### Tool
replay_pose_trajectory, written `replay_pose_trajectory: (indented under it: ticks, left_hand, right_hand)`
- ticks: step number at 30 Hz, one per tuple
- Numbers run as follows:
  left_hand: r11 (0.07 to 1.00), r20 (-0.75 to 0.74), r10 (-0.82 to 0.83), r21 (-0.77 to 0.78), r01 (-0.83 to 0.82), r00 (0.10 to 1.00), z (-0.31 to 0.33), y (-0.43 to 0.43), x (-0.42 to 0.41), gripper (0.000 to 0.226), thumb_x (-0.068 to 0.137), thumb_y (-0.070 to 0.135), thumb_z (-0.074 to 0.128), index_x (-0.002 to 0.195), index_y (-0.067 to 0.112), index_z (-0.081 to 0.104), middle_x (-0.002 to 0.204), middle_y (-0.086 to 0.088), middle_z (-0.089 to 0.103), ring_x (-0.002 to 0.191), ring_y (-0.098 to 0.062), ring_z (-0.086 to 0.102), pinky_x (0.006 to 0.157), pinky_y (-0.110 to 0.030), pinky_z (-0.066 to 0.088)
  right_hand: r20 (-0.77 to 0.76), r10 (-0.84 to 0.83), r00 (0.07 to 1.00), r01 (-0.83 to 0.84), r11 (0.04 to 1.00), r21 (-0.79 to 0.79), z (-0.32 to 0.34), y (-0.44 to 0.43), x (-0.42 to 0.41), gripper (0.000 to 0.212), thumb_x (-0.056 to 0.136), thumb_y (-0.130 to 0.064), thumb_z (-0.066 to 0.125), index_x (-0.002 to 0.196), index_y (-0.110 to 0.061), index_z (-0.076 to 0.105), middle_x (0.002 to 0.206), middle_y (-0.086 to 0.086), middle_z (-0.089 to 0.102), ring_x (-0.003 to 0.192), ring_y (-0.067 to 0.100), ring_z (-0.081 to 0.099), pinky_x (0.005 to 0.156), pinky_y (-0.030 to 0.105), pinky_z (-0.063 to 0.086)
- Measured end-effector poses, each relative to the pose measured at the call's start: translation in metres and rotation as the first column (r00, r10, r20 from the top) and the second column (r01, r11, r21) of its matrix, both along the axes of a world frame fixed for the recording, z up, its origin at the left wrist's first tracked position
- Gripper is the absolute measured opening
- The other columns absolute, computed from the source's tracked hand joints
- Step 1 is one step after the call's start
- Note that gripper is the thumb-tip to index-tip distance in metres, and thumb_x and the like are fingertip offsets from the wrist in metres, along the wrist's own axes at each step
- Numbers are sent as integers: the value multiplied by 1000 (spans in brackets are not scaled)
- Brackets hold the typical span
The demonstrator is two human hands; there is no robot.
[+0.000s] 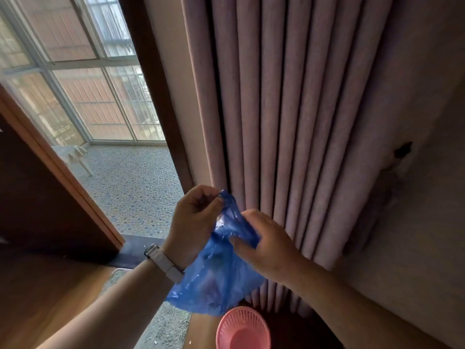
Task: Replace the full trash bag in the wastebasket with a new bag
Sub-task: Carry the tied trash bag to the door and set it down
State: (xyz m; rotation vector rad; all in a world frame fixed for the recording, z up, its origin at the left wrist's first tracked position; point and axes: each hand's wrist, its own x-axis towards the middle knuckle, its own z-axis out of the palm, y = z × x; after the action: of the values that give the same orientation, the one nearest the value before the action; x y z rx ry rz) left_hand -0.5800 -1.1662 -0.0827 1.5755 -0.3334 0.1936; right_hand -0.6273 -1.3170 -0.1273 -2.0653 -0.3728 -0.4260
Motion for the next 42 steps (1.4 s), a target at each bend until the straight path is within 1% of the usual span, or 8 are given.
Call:
replay_pose_trajectory:
  ticks: [6,11,15,24,28,32,37,42]
  left_hand:
    - [992,-64,8,-125,-16,998,-5,10,-9,7,77,9,60,75,15,61,67,0,61,65,-12,55,60,-21,46]
    - [967,-113,-8,-254,-21,994,3,65,-8,9,77,10,58,73,18,60,62,3,57,56,-9,50,53,-19,41]
    - [946,-81,21,-322,-46,997,13,138,-3,3,77,9,57,78,9,55,61,5,59,54,-6,51,51,-16,41]
    - [932,-96,252,-242,-268,963,8,344,15,14,79,11,61,81,23,67,75,-2,61,66,-14,52,61,-25,43]
    - [907,-128,289,-281,-315,949,0,412,18,18,91,-3,55,97,9,66,77,-1,66,69,-9,58,65,-19,47]
    - [874,-163,331,-318,-368,929,-3,459,23,22,91,-5,52,95,8,68,77,0,71,72,-9,63,64,-16,50]
    - [832,-138,454,-287,-474,880,-10,504,34,24,89,-8,53,87,11,69,75,4,70,74,-9,63,68,-17,51]
    - [780,-137,554,-260,-570,821,-20,545,57,25,90,-8,53,86,12,67,73,6,68,71,-6,61,66,-16,48]
  right_hand:
    - [13,203,979,-203,979,-26,-20,26,8,31,80,-21,69,107,-11,59,96,-2,62,88,9,57,75,30,50]
    - [59,268,962,-257,954,-152,-19,84,29,19,79,-25,64,88,-10,58,79,-3,56,72,15,53,67,36,44]
    - [151,287,946,-249,941,-230,-22,148,46,14,77,-20,65,90,-16,60,89,-4,59,76,19,56,70,31,47]
    - [79,375,924,-311,855,-414,-34,316,90,17,79,-33,59,79,-17,53,78,-5,51,66,16,50,54,29,39]
    - [69,399,914,-325,825,-463,-39,389,102,16,76,-31,64,78,-20,52,76,-5,53,66,17,50,55,21,25]
    - [-9,452,892,-408,796,-447,-39,440,114,14,78,-32,61,84,-20,58,81,-5,55,70,18,53,57,28,36]
    - [-31,524,851,-484,760,-435,-41,485,141,20,79,-30,61,93,-17,63,90,-5,60,77,16,53,58,23,34]
    - [-67,600,797,-571,712,-408,-50,529,179,21,78,-32,60,87,-13,60,84,-4,56,76,14,49,59,30,39]
